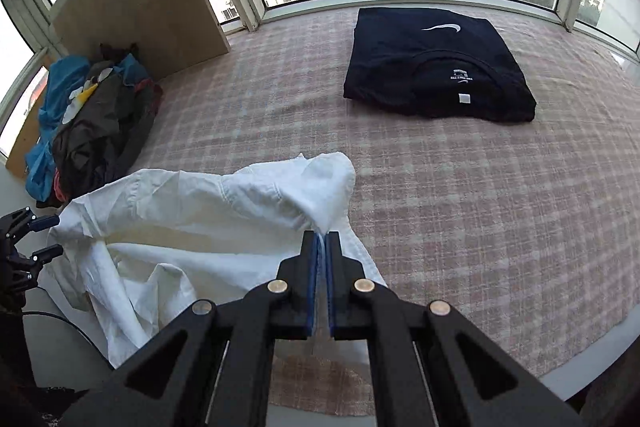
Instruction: Fold clothes
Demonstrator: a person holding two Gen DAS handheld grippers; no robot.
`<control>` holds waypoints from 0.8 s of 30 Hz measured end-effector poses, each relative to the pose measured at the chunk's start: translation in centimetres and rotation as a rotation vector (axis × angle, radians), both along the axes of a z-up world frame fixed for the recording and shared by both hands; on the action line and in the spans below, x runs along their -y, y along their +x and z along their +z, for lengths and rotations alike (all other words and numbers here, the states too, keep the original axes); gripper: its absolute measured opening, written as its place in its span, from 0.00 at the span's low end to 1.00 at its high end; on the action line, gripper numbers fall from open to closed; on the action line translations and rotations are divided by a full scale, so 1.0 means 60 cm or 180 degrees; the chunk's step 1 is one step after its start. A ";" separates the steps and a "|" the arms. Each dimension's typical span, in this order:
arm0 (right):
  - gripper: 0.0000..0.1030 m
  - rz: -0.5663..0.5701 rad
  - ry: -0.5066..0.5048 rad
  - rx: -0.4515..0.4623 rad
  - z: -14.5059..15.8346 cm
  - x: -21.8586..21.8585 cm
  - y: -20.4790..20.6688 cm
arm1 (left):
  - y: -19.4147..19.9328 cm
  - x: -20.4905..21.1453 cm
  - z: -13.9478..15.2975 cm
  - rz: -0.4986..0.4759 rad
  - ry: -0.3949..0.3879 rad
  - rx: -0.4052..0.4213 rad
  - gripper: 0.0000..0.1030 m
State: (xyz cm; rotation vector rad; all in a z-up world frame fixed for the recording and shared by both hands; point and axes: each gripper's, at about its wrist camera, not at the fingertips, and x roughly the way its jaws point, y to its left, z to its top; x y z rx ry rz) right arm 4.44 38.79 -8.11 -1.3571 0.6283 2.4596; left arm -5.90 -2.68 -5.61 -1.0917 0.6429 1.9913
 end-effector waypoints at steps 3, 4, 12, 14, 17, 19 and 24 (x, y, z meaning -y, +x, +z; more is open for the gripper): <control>0.04 -0.0410 0.0083 -0.0287 0.043 -0.048 0.074 | 0.017 -0.041 -0.013 -0.0146 -0.0050 0.0051 0.44; 0.04 -0.0531 0.0117 -0.0400 0.061 -0.061 0.103 | 0.024 -0.052 -0.013 -0.0185 -0.0071 0.0043 0.44; 0.17 -0.0005 0.0072 0.0552 -0.080 -0.070 0.103 | 0.032 -0.122 -0.005 -0.0248 -0.0118 -0.0015 0.49; 0.35 0.0010 -0.0010 0.0596 -0.104 -0.090 0.116 | 0.032 -0.137 -0.004 -0.0249 -0.0128 -0.0030 0.49; 0.38 -0.0038 -0.0210 0.0611 -0.129 -0.136 0.139 | 0.027 -0.148 -0.007 -0.0153 -0.0192 -0.0057 0.49; 0.39 -0.0033 -0.0374 0.0588 -0.141 -0.162 0.149 | 0.024 -0.149 -0.008 -0.0059 -0.0225 -0.0058 0.49; 0.42 0.0259 -0.0855 0.0315 -0.159 -0.183 0.144 | 0.033 -0.144 -0.009 0.0140 -0.0278 -0.0043 0.49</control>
